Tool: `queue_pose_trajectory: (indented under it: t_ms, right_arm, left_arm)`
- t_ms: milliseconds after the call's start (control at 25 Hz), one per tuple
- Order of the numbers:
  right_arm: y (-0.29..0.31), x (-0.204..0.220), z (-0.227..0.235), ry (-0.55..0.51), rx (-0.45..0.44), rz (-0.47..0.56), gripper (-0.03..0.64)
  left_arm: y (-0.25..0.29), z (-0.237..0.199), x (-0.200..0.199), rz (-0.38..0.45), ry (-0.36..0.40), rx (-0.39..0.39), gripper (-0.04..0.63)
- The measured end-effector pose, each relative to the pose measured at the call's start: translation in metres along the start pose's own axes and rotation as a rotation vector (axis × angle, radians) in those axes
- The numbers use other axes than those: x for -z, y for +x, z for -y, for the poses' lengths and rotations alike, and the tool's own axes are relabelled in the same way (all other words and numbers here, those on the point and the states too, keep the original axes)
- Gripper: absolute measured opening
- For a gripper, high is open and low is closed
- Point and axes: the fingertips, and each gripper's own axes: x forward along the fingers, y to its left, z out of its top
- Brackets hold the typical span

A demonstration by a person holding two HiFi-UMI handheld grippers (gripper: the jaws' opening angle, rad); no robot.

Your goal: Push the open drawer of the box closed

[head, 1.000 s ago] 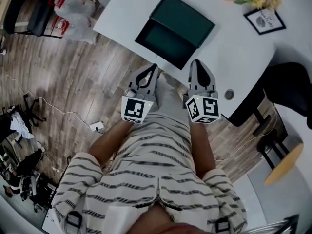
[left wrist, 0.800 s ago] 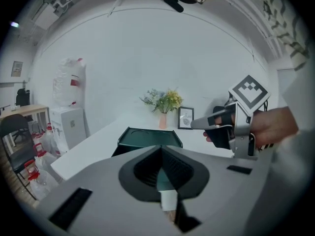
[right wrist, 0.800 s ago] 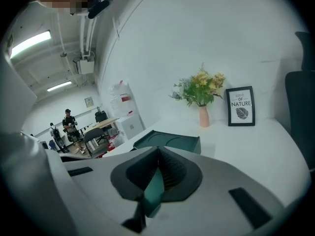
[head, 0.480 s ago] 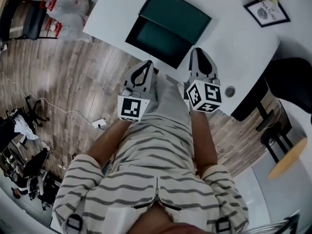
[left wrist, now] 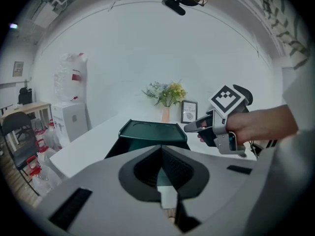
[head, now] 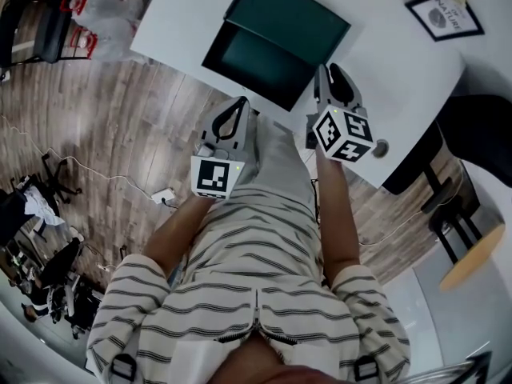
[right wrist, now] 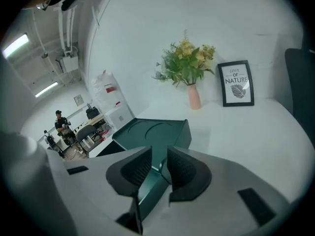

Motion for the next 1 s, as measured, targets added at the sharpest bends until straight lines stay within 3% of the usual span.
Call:
queue_pose_trajectory:
  t_ms: [280, 1000]
  right_arm:
    - [0.018, 0.011, 0.013, 0.071, -0.003, -0.071, 0.106]
    - [0.026, 0.014, 0.017, 0.070, -0.036, -0.129, 0.104]
  left_arm:
    - [0.002, -0.001, 0.006, -0.007, 0.001, -0.004, 0.002]
    - [0.012, -0.011, 0.049, -0.091, 0.057, -0.033, 0.003]
